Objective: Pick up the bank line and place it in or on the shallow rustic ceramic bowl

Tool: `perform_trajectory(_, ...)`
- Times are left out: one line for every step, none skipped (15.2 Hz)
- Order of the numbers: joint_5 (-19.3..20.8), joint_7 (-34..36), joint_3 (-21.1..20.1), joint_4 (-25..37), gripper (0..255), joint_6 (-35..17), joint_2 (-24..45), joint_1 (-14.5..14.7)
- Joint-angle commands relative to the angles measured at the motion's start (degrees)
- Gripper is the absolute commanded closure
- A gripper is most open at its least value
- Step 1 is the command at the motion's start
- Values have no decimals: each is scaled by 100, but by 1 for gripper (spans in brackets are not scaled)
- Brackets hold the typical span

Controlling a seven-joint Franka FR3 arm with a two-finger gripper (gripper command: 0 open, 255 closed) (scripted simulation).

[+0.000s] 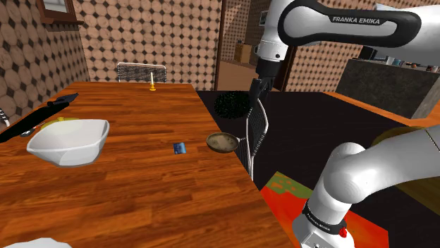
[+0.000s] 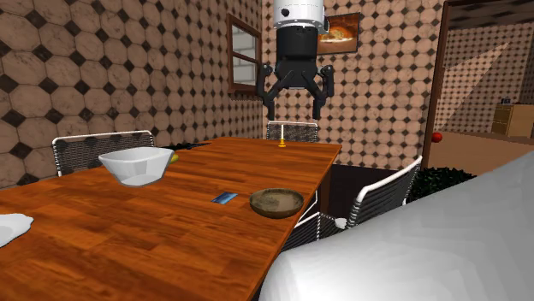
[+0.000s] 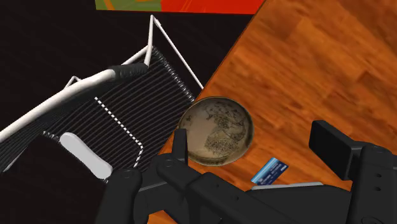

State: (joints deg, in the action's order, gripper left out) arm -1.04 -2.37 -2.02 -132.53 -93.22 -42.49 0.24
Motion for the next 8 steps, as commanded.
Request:
perform_trajectory(0, 0, 0, 0, 0, 0, 0, 0)
perform_trajectory(-71, 168, -76, 115, 0, -24, 260, -9)
perform_trajectory(-139, 333, -150, 238, 0, -44, 523, -19)
perform_trajectory(-204, 496, -219, 367, 0, -61, 787, -30)
perform_trajectory(-265, 658, -285, 502, 0, -74, 1053, -41)
perform_trajectory(-324, 817, -346, 644, 0, -84, 1320, -51)
perform_trajectory(-378, 976, -402, 792, 0, -90, 1588, -59)
perform_trajectory(-430, 1132, -455, 945, 0, -93, 1857, -67)
